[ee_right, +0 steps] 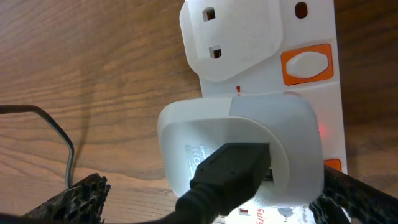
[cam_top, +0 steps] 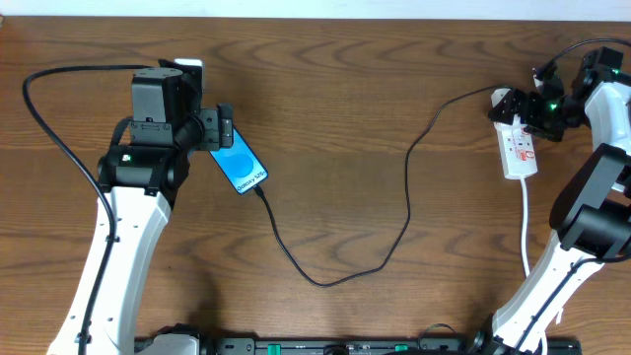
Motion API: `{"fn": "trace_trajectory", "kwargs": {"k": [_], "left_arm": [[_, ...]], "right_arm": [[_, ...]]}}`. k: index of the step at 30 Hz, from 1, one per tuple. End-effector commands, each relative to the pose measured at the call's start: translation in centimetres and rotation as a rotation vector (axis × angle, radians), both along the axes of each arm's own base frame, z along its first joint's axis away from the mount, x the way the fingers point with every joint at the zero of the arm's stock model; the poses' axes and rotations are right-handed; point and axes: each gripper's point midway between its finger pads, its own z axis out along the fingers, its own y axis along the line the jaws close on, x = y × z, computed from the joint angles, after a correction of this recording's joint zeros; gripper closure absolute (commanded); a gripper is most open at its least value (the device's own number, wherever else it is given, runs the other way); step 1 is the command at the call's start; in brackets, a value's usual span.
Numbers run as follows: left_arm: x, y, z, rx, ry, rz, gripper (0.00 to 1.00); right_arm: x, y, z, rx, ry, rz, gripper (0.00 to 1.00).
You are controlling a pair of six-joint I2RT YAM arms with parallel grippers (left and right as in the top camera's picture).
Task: Plug charger to phone and switch on socket
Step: 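Press the orange switch next to the charger down with the right gripper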
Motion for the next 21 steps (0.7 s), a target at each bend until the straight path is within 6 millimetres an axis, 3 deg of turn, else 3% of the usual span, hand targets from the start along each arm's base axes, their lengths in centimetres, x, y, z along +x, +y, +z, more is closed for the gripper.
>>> {"fn": "trace_trajectory", "kwargs": {"k": [1, 6, 9, 13, 21], "left_arm": [[0.1, 0.3, -0.4, 0.015, 0.008, 0.005, 0.10], [0.1, 0.3, -0.4, 0.015, 0.008, 0.005, 0.11], [0.1, 0.3, -0.4, 0.015, 0.008, 0.005, 0.11], [0.1, 0.3, -0.4, 0.015, 0.008, 0.005, 0.10], [0.1, 0.3, -0.4, 0.015, 0.008, 0.005, 0.10]], "right_arm": [[-0.8, 1.6, -1.3, 0.050, 0.047, 0.000, 0.01], [-1.3, -1.4, -1.6, -0.089, 0.132, -0.126, 0.01], [-1.8, -3.7, -0.6, -0.184, 0.177, -0.198, 0.01], [-1.6, -5.2, 1.8, -0.253, 0.178, -0.218, 0.01], [-0.9, -5.8, 6.9, -0.276, 0.139, -0.247, 0.01]]}}
